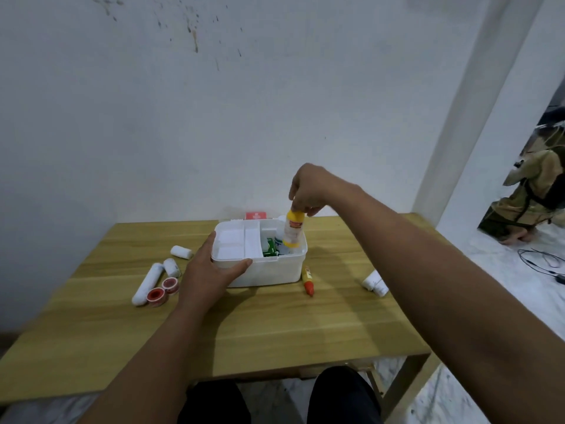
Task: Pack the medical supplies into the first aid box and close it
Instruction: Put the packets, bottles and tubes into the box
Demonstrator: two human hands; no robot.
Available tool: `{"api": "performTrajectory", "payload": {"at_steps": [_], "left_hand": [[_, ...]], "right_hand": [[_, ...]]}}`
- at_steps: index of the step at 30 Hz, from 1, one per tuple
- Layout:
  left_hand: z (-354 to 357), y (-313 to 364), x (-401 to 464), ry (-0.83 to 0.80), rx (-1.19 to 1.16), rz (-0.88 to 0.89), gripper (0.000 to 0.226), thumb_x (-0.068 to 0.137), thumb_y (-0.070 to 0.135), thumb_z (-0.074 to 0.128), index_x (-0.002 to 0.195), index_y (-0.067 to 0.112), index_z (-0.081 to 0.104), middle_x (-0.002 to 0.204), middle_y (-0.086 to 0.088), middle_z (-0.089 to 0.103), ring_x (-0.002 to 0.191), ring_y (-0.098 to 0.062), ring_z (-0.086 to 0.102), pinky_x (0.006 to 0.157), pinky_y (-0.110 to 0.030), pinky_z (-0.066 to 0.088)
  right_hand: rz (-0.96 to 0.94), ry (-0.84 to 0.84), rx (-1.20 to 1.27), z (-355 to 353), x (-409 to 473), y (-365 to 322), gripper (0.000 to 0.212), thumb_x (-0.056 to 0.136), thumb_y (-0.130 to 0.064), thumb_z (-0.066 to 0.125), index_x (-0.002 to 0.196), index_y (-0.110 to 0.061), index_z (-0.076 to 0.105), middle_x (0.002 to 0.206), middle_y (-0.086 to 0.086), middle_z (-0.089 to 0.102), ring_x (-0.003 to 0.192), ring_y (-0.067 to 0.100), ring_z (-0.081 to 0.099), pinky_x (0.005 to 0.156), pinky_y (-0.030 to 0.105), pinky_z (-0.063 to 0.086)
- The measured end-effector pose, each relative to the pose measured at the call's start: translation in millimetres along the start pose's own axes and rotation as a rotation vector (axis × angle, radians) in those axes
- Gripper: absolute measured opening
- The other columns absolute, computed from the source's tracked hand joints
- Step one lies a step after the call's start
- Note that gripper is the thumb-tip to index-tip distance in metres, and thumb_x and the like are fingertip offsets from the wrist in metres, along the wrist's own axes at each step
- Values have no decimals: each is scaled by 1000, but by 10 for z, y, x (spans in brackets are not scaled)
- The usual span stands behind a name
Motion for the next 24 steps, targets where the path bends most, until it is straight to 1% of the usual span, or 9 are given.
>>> {"api": "performTrajectory", "payload": {"at_steps": [2,6,8,12,15,18,21,23,24], "left_hand": [[4,1,0,-4,-4,2,106,67,62,85,156,36,34,153,8,48,136,-20,48,102,-47,51],[15,30,-4,-14,9,18,104,69,59,85,156,37,32,154,6,48,137,-21,47,99,-45,52],[14,56,-11,-10,18,26,103,70,57,85,156,36,32,154,6,47,137,-22,46,99,-44,51],[6,52,-20,6,18,14,104,70,57,86,157,35,32,155,5,47,137,-22,46,99,-45,51],[8,74,-27,3,20,21,103,71,55,86,157,35,32,155,3,46,137,-23,46,99,-46,51],[0,79,-26,-2,4,31,101,71,55,86,155,35,34,153,6,48,136,-21,47,98,-42,50],[1,81,-25,-6,-8,42,98,71,56,86,154,37,36,150,9,51,133,-18,49,97,-40,50],[-4,88,-26,-4,-9,43,98,71,54,86,154,36,36,149,8,52,132,-18,49,97,-40,50],[-1,90,-26,-4,-14,39,98,71,54,86,154,36,36,149,7,52,132,-18,49,98,-41,50]], "right_hand": [[-10,-12,-108,245,65,0,21,79,1,80,100,1,76,87,19,76,73,30,79,69,47,67],[-22,-35,-225,679,80,75,23,78,0,81,99,-5,71,90,13,73,78,27,75,76,47,65],[-44,-36,-278,794,54,71,25,80,-3,82,101,-6,70,95,12,71,81,26,72,79,43,64],[-77,-48,-312,846,45,-13,29,79,-2,82,106,-5,70,100,14,72,73,25,69,78,42,65],[-68,-82,-232,834,4,-16,35,80,-12,85,111,-6,69,101,11,71,77,28,74,74,44,66],[-39,23,-40,578,-4,81,23,87,-21,76,106,-9,71,94,5,70,75,28,76,69,43,67],[62,178,54,290,-6,416,17,89,-11,60,99,-7,72,87,8,75,70,28,77,70,45,66],[171,175,53,287,-37,696,15,88,-6,57,95,-2,70,80,14,75,65,30,77,70,45,67],[238,124,45,359,-63,858,12,88,-3,58,93,1,68,79,16,75,63,30,77,69,43,66]]}}
Point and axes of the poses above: each hand's wrist, its own x-axis towards the middle knuckle, its own z-axis out of the palm, y = z × x, the point moved 10 cm from there along x, towards the middle knuckle
